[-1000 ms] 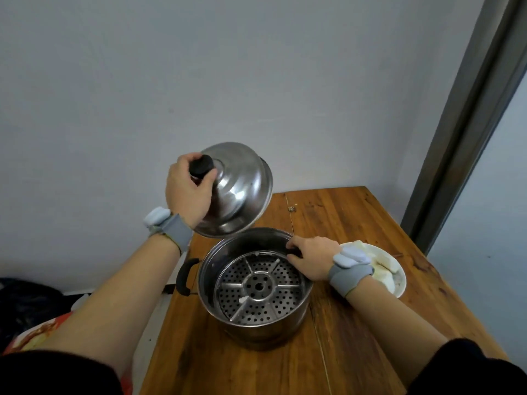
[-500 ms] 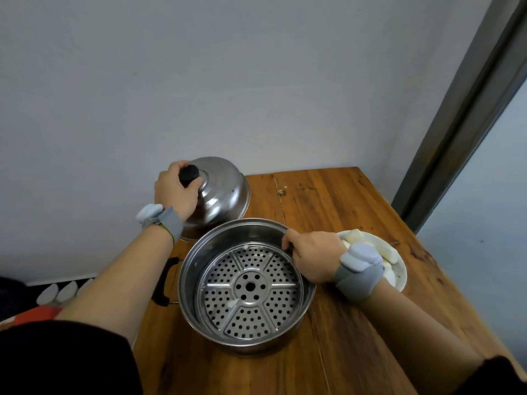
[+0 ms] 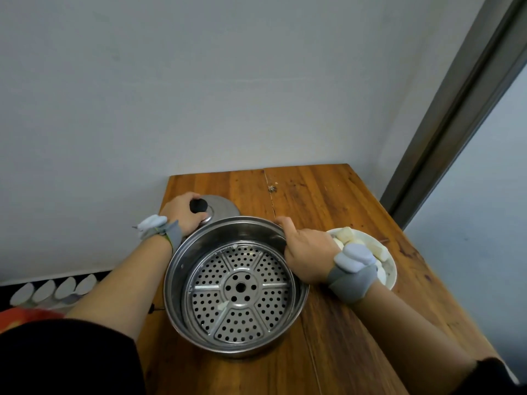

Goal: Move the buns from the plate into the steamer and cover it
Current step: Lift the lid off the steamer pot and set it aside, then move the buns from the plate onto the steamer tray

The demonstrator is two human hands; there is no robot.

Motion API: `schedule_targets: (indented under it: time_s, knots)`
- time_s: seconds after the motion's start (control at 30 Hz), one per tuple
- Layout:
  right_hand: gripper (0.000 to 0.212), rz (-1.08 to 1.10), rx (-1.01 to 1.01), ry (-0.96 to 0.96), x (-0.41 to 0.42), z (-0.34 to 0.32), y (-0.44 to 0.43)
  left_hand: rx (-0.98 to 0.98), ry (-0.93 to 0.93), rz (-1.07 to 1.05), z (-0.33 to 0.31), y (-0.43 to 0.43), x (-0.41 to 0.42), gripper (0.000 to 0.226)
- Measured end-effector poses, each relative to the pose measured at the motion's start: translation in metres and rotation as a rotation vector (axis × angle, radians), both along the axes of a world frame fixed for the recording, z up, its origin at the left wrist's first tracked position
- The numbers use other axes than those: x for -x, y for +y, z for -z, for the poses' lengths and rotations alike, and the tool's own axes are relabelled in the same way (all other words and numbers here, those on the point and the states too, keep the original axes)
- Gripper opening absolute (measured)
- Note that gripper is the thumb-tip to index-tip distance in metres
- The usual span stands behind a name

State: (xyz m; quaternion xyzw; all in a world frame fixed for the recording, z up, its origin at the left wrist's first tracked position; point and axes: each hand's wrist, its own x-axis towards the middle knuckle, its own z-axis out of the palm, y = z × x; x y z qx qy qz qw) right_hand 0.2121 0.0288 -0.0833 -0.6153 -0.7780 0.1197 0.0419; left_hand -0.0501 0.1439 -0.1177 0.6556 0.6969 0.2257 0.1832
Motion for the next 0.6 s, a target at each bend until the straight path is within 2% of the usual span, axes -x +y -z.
schedule_targets:
  time_s: [0.2, 0.3, 0.4, 0.6]
  knots:
    - [0.048, 0.004, -0.043, 0.05, -0.005, 0.004, -0.001, 0.077, 0.019, 0.016, -0.014, -0.014, 0.0, 0.044]
    - [0.04, 0.033, -0.129, 0.166, -0.012, 0.002, -0.007, -0.049, 0.007, 0.022, -0.031, -0.034, -0.014, 0.034]
    - [0.037, 0.087, -0.235, 0.269, -0.033, -0.001, -0.018, -0.177, -0.08, 0.082, -0.049, -0.059, -0.041, 0.024]
    - [0.034, 0.258, -0.228, 0.215, -0.109, 0.004, -0.042, -0.322, -0.162, 0.307, -0.068, -0.111, -0.116, 0.021]
